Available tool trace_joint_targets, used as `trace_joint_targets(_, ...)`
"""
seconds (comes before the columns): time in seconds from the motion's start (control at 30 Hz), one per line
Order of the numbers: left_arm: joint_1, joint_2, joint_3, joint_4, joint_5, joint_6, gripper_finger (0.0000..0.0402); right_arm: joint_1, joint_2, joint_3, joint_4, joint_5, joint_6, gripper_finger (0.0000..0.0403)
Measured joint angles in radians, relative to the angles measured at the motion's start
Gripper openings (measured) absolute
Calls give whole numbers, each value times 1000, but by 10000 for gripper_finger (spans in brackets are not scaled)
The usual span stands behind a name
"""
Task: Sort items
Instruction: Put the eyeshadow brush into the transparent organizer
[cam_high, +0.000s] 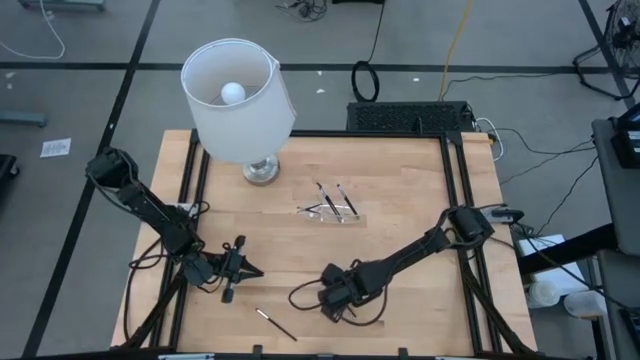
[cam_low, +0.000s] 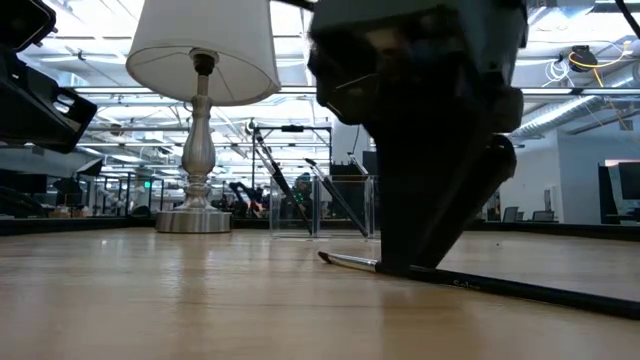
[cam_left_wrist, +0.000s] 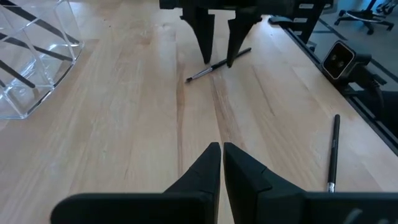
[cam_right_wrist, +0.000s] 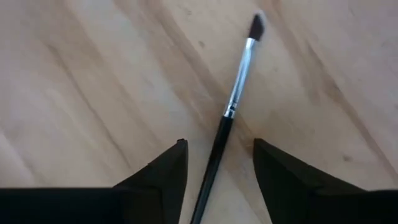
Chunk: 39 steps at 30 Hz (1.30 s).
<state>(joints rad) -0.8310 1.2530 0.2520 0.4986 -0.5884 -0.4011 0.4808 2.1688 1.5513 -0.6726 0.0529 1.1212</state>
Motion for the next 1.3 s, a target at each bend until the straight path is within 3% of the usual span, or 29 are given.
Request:
trace_joint_targets(0.2,0,0,0,-1,-4,-2,26,12,4,-1,-47,51,41,140)
trace_joint_targets(0.57,0,0,0,-2,-4,-6,26,-3,14,-4,-19,20,-49,128)
trace_joint_targets(0.93,0,0,0,-3,-3,-5,26,-24,94,7,-149,-38,-38,121)
trace_joint_targets(1.13,0,0,0,-1,-5,-1,26,-25,94,8,-180,-20,-41,85)
trace_joint_targets(1.3,0,0,0,-2,-5,-2,26,-24,94,8,-179,-19,-60,28)
